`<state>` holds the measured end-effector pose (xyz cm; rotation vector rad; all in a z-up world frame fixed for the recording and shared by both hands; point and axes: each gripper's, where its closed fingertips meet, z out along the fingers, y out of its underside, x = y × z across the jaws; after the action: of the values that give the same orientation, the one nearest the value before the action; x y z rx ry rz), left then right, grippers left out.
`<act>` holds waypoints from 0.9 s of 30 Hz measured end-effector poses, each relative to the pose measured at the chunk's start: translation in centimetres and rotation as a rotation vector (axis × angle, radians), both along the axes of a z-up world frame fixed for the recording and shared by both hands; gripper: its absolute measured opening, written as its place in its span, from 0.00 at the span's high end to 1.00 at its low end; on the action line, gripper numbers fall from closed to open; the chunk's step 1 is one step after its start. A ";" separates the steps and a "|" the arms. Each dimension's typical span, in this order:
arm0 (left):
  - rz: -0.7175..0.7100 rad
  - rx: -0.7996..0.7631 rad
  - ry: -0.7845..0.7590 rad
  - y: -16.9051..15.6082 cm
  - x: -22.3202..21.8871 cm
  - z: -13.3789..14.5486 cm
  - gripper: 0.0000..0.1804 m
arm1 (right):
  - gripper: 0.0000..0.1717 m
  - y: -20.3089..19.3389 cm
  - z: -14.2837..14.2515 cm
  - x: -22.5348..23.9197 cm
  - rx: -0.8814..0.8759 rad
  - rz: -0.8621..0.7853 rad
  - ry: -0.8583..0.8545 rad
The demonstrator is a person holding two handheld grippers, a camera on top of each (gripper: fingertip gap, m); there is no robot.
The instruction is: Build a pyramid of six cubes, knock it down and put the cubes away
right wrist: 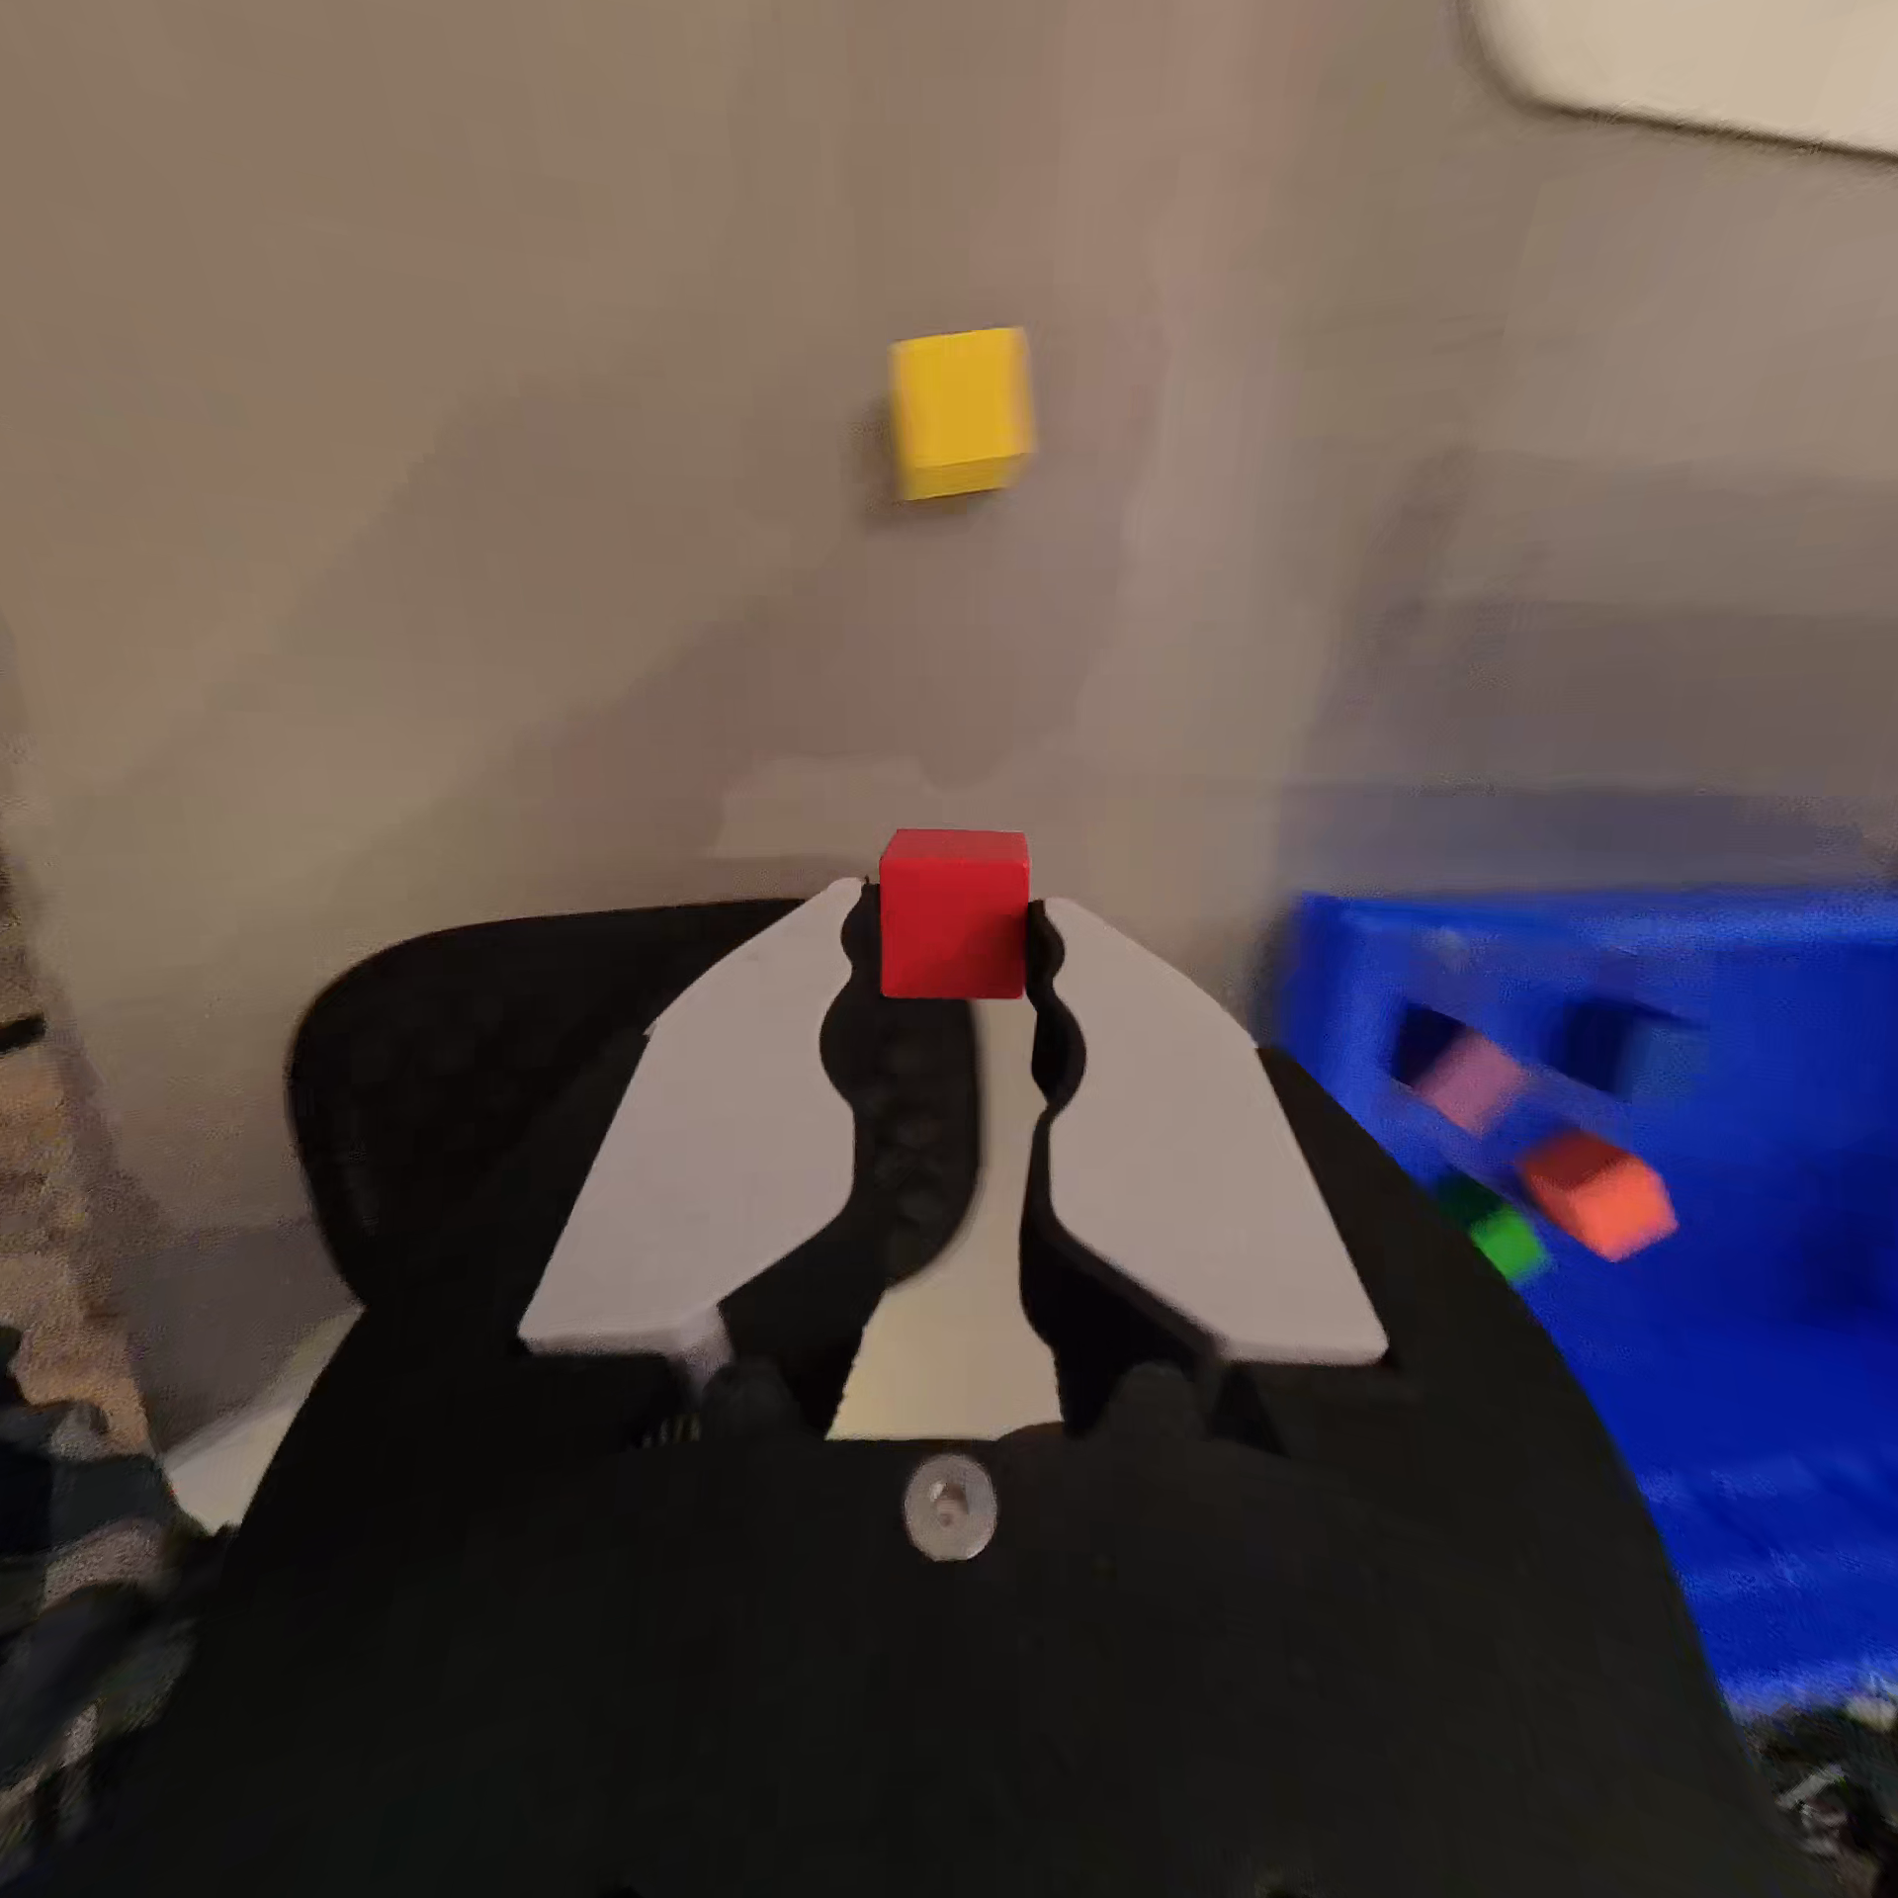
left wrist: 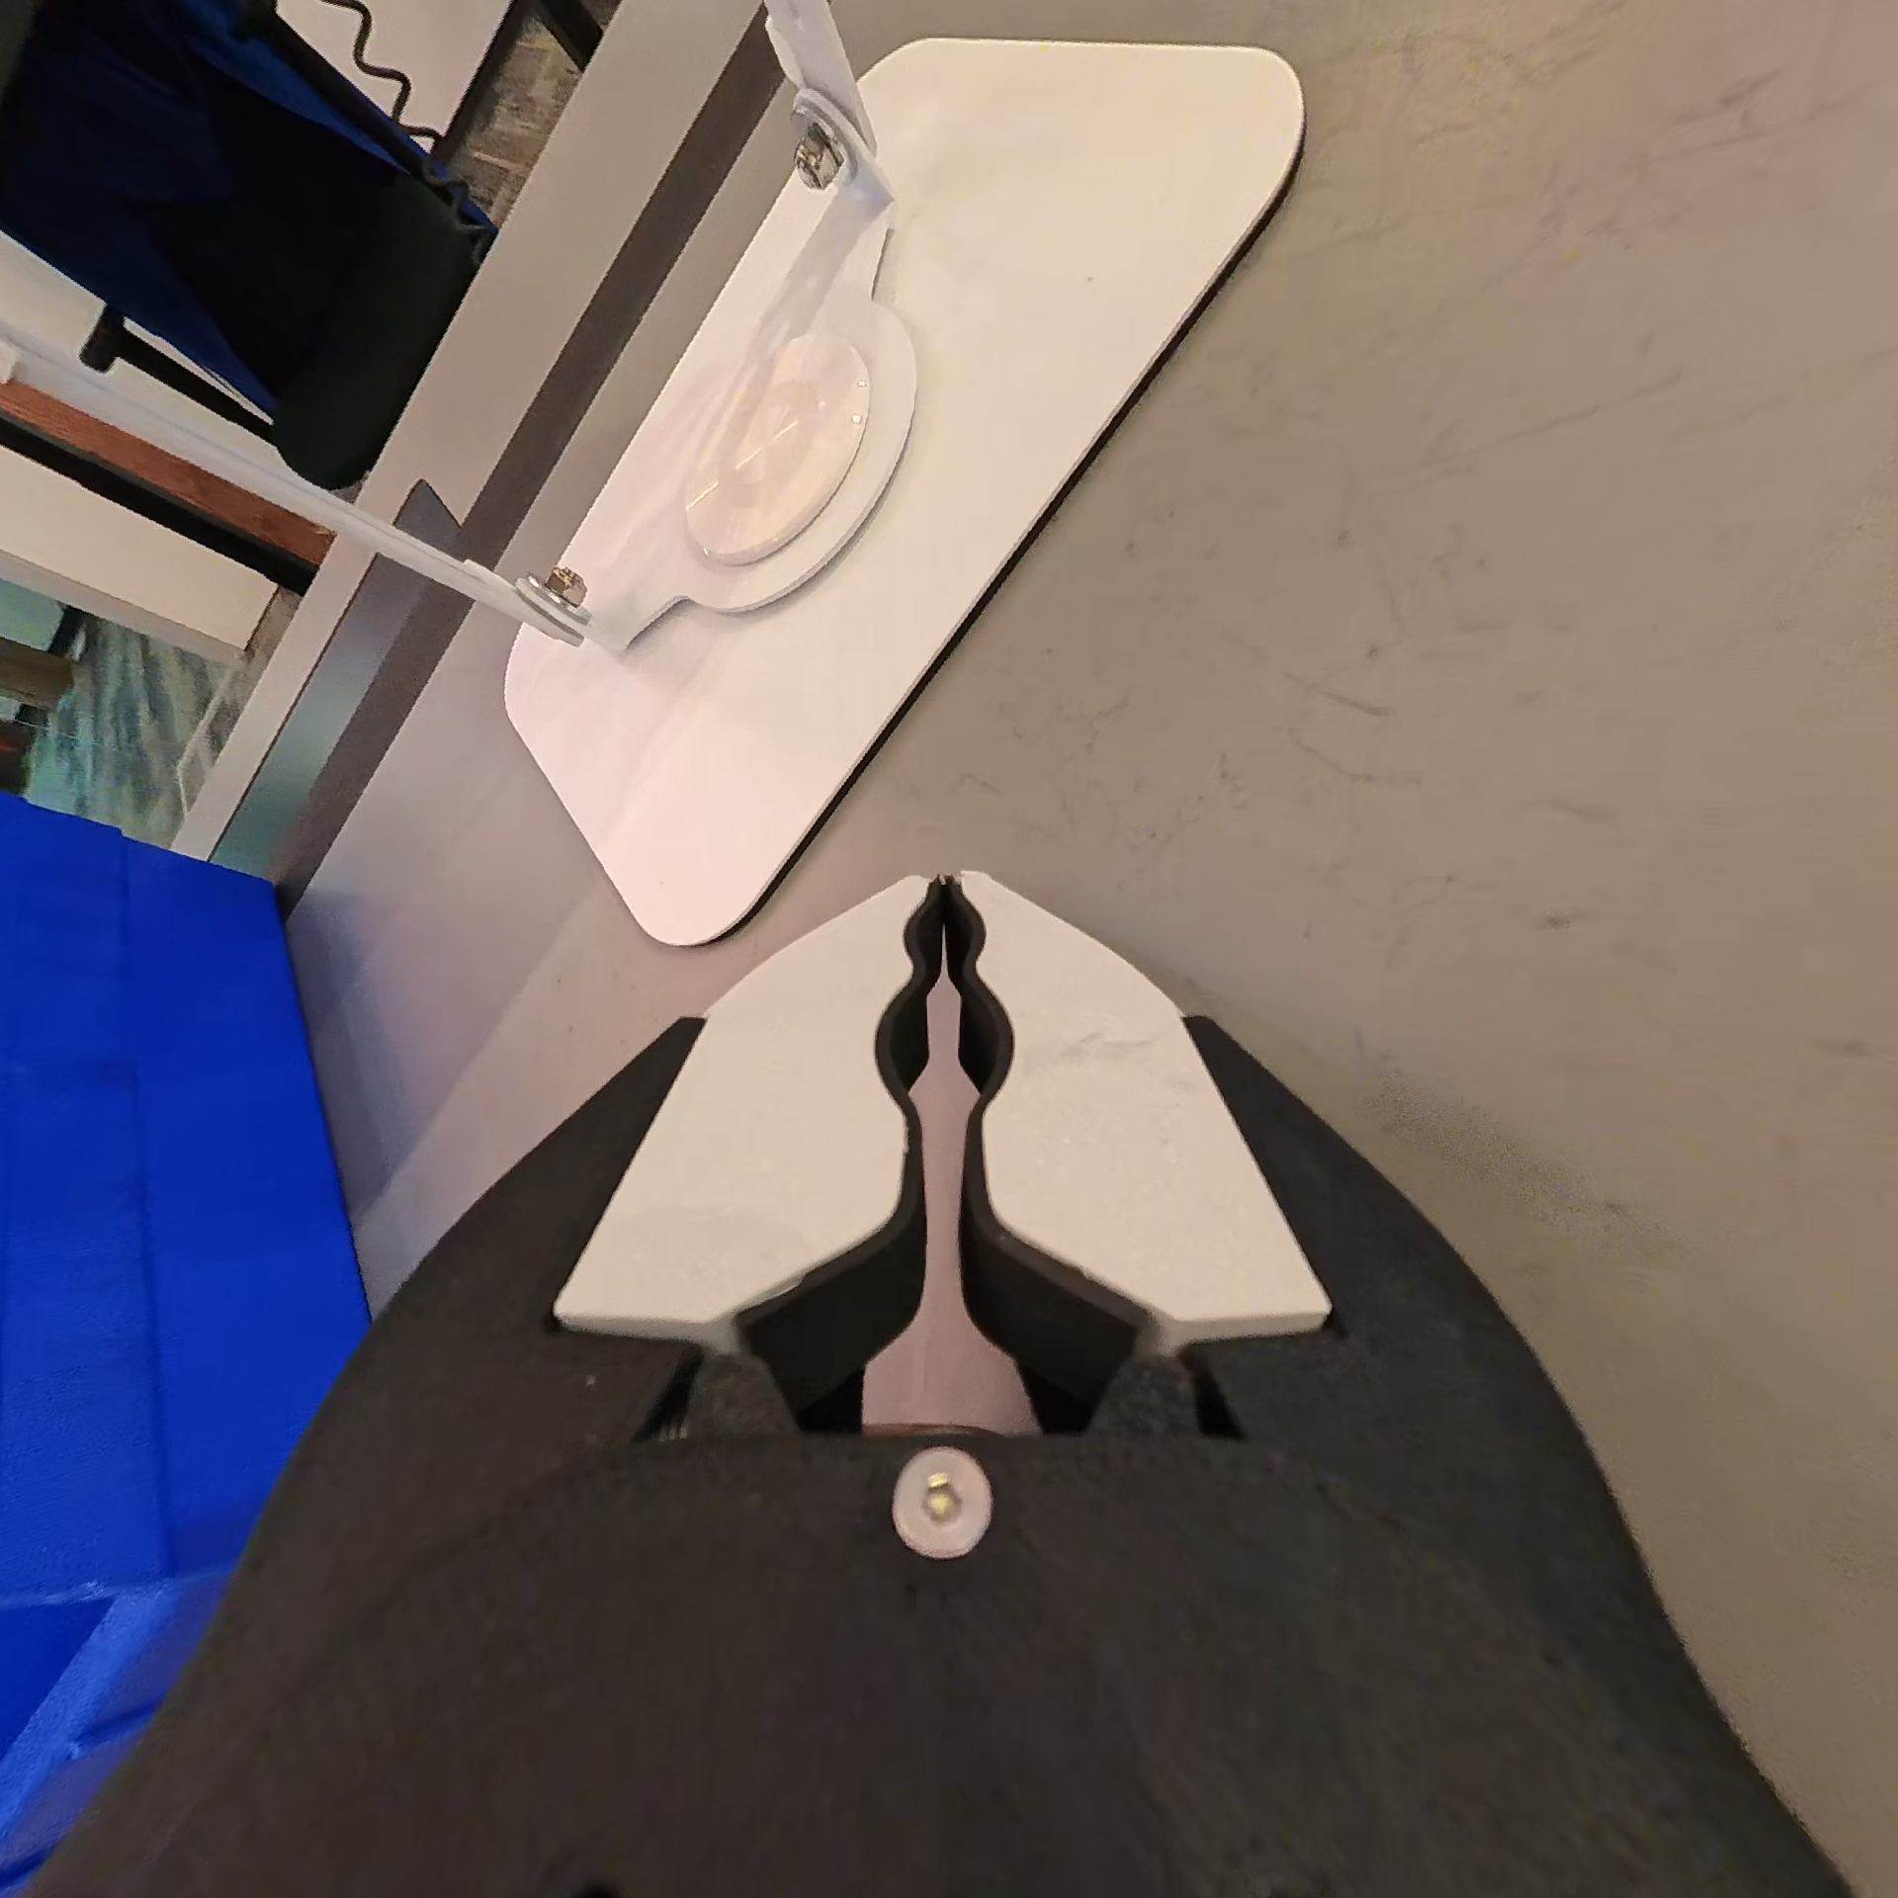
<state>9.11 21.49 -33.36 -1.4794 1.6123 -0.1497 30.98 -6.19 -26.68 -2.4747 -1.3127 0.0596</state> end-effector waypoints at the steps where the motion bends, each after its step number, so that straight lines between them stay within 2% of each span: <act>1: 0.000 0.001 0.001 0.0 0.0 0.0 1.00 | 0.84 1.3 1.8 1.6 0.048 -0.044 0.003; 3: 0.000 0.000 -0.002 0.0 0.0 0.0 1.00 | 0.84 4.3 4.8 5.9 0.128 -0.156 -0.022; 5: 0.001 -0.004 -0.004 0.0 0.0 0.0 1.00 | 0.84 7.2 6.0 10.1 0.154 -0.259 -0.037; 7: 0.000 -0.007 -0.006 0.0 0.0 0.1 1.00 | 0.84 10.0 5.6 14.1 0.141 -0.363 -0.058; 11: -0.007 -0.009 -0.006 -0.1 0.0 0.1 1.00 | 0.84 14.2 1.9 19.3 0.067 -0.503 -0.046; 16: -0.013 -0.016 -0.007 -0.2 0.0 0.0 1.00 | 0.84 16.9 -2.9 21.6 -0.035 -0.555 -0.022; 22: -0.020 -0.027 -0.007 -0.2 0.1 0.0 1.00 | 0.84 18.0 -6.0 22.0 -0.129 -0.556 -0.025; 23: -0.020 -0.028 -0.007 -0.2 0.1 0.0 1.00 | 0.83 18.2 -6.2 21.9 -0.136 -0.563 -0.009; 25: -0.020 -0.028 -0.007 -0.2 0.0 0.0 1.00 | 0.73 18.4 -5.7 22.0 -0.105 -0.567 -0.012; 27: -0.019 -0.028 -0.007 -0.2 0.0 0.0 1.00 | 0.71 18.1 -3.5 21.8 -0.034 -0.574 -0.042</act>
<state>9.16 21.25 -33.36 -1.4836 1.6250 -0.1889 52.83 11.87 -30.18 -2.7928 -0.5748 -0.1098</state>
